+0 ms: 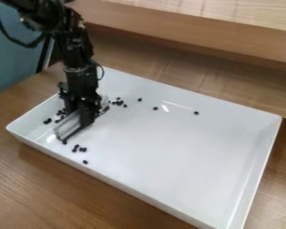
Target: Sweep into pile
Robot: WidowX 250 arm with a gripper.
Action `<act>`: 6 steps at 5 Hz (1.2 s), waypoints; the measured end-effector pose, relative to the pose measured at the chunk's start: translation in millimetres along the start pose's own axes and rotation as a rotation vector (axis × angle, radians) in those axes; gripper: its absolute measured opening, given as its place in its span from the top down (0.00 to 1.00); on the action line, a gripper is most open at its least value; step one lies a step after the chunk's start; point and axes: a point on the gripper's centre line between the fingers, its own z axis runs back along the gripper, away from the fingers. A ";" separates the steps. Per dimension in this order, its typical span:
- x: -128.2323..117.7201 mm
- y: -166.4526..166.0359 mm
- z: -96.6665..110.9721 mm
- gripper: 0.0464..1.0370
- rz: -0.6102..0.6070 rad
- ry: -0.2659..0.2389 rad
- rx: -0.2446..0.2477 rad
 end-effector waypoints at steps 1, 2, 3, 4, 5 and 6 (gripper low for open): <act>1.1 -0.6 1.2 0.58 0.004 -0.005 -0.005; 8.9 -5.1 12.3 0.26 -0.007 -0.006 -0.035; 13.1 -13.8 16.7 0.04 -0.015 -0.009 -0.061; 17.3 -14.4 40.1 0.04 -0.018 -0.031 -0.044; 24.7 -15.5 61.7 0.04 -0.027 -0.051 -0.032; 38.9 -32.1 83.9 0.04 -0.098 -0.063 -0.038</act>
